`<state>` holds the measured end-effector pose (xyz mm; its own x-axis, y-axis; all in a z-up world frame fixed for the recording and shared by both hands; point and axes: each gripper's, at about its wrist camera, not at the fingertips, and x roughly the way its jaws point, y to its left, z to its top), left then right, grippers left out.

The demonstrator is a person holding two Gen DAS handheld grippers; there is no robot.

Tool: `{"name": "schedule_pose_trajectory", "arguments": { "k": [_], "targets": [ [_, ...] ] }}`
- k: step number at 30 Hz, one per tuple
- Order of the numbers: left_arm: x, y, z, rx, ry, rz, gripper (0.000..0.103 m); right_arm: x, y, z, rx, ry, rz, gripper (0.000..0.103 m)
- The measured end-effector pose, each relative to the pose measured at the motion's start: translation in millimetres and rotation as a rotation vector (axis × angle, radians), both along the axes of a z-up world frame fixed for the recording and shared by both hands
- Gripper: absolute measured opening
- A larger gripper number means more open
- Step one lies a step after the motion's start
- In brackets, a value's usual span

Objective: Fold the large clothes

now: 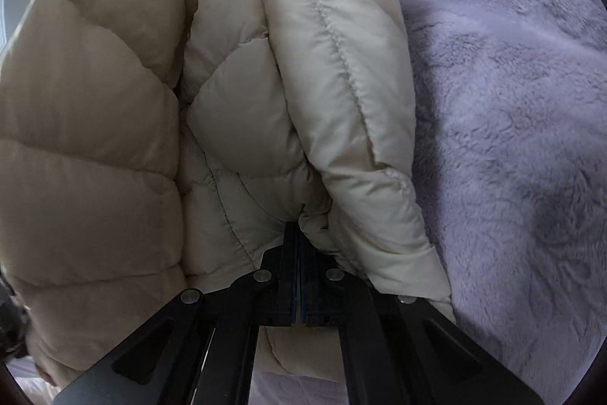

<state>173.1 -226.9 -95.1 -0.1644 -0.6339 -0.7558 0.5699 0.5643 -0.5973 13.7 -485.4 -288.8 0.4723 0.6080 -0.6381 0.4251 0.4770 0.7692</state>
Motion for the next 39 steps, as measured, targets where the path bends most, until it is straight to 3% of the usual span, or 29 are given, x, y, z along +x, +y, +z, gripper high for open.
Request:
{"name": "schedule_pose_trajectory", "arguments": {
  "k": [3,5,6,7,8,11,12,13,14,17,23,25,33,38,39],
  "targets": [
    [-1,-1,-4,-0.012,0.01,-0.001,0.063,-23,-34,17,0.052,-0.03,-0.072,0.004],
    [-3,-4,-2,-0.011,-0.01,-0.011,0.063,-39,-61,33,0.058,-0.069,-0.128,0.013],
    [-4,-6,-1,-0.01,-0.018,-0.014,0.063,-45,-74,42,0.066,-0.092,-0.163,0.045],
    [-6,-8,0,-0.009,-0.024,-0.018,0.063,-48,-87,51,0.077,-0.125,-0.196,0.083],
    [-7,-10,0,-0.007,-0.03,-0.02,0.063,-50,-97,59,0.093,-0.167,-0.215,0.089],
    [-10,-14,1,-0.002,-0.039,-0.029,0.063,-34,-112,75,0.129,-0.23,-0.182,0.079],
    [-10,-15,2,-0.005,-0.043,-0.032,0.063,-25,-107,79,0.114,-0.22,-0.155,0.058],
    [-12,-16,4,-0.007,-0.047,-0.036,0.063,-16,-106,77,0.101,-0.199,-0.119,0.02],
    [-13,-16,5,-0.013,-0.051,-0.041,0.063,-8,-105,72,0.087,-0.173,-0.088,0.004],
    [-19,-20,5,-0.044,-0.049,-0.083,0.063,4,-106,56,0.029,-0.127,-0.016,0.004],
    [-37,-47,-19,-0.025,-0.062,-0.178,0.063,43,-90,1,0.104,-0.089,0.078,0.004],
    [-42,-51,-26,-0.013,-0.084,-0.206,0.063,55,-85,-4,0.096,-0.089,0.132,0.004],
    [-63,-67,-44,0.039,-0.195,-0.292,0.063,74,-56,-10,0.053,-0.053,0.229,0.0],
    [-62,-69,-45,0.042,-0.187,-0.288,0.063,71,-59,17,0.007,-0.054,0.174,0.006],
    [-63,-68,-45,0.043,-0.19,-0.288,0.063,65,-61,26,-0.012,-0.061,0.159,0.013]
  ]
}}
